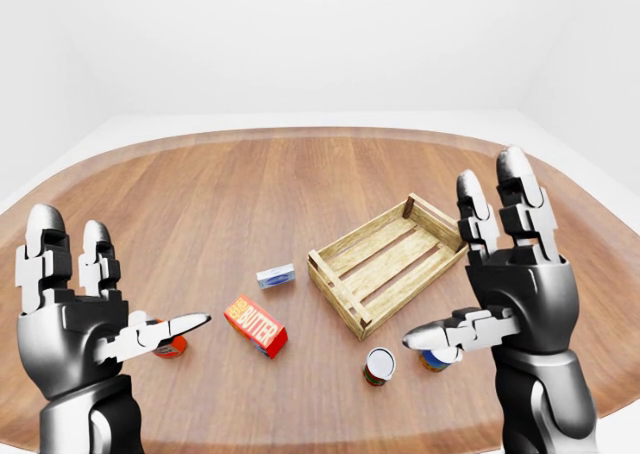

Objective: Pick up the tomato sauce, and put it in the wooden tray.

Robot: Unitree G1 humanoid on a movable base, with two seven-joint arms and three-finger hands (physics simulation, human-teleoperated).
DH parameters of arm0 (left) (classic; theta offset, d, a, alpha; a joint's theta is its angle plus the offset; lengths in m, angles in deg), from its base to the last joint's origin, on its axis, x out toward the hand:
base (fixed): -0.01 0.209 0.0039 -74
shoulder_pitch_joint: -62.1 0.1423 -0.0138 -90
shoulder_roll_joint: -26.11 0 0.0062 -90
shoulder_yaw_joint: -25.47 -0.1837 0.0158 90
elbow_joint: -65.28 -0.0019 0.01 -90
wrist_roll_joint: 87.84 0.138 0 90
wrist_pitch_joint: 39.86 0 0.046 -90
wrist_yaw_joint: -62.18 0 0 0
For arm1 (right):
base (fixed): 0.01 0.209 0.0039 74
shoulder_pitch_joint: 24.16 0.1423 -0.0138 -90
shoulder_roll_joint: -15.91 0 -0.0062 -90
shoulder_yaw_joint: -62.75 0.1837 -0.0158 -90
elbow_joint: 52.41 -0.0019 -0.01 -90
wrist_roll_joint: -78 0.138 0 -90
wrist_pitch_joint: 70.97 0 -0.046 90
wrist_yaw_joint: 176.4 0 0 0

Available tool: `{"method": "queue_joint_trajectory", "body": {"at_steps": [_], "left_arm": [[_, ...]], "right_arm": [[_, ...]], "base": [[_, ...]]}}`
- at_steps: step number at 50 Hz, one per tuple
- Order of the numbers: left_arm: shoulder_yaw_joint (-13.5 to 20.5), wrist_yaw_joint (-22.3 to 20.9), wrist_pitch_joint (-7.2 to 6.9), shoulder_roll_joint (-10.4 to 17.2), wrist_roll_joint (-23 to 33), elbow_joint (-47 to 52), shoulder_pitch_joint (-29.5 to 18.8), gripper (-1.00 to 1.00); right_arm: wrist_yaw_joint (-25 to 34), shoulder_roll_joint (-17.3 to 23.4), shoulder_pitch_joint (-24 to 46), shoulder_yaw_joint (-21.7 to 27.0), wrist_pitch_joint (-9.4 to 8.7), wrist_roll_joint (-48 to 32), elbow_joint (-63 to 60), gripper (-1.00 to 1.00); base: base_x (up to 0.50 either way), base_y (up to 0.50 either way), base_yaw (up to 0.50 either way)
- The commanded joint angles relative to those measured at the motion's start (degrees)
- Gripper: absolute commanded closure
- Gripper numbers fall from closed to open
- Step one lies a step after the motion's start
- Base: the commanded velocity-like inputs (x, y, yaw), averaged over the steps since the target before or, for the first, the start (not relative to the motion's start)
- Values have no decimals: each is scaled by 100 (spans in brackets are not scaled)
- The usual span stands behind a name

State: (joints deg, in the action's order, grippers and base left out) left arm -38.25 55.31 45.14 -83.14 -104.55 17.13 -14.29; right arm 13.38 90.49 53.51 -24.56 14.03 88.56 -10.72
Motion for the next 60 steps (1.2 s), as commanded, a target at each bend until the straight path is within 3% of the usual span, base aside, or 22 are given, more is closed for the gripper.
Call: {"method": "queue_joint_trajectory", "body": {"at_steps": [1, 6, 12, 23, 37, 42, 60], "left_arm": [[5, 9, 0, 21, 15, -75, -18, -100], [16, 15, 0, 30, -6, -70, -25, -100], [-167, 25, 0, 10, 143, -55, 8, -100], [-139, 10, 0, 11, 154, -94, -3, -100], [-226, 16, 0, -4, 234, -84, 27, -100], [-206, 17, 0, -3, 225, -78, 24, -100], [-236, 39, 0, 15, 256, -120, -13, -100]], "right_arm": [[-27, 124, 613, -44, 0, -67, -171, -100], [153, 160, 477, 12, 0, -139, 20, -100], [766, 122, -680, -45, 0, -538, 226, -100], [1100, 46, -1680, -261, 0, -1013, 696, -100], [1412, -78, -2094, 11, 0, -1001, 1588, -100], [1520, -128, -2171, 46, 154, -995, 1749, -100], [1602, -173, -2229, 56, 441, -1013, 2099, -100]], "base": [[0, 0, 0], [0, 0, 0], [0, 0, 0], [0, 0, 0], [0, 0, 0], [0, 0, 0], [0, 0, 0]]}}
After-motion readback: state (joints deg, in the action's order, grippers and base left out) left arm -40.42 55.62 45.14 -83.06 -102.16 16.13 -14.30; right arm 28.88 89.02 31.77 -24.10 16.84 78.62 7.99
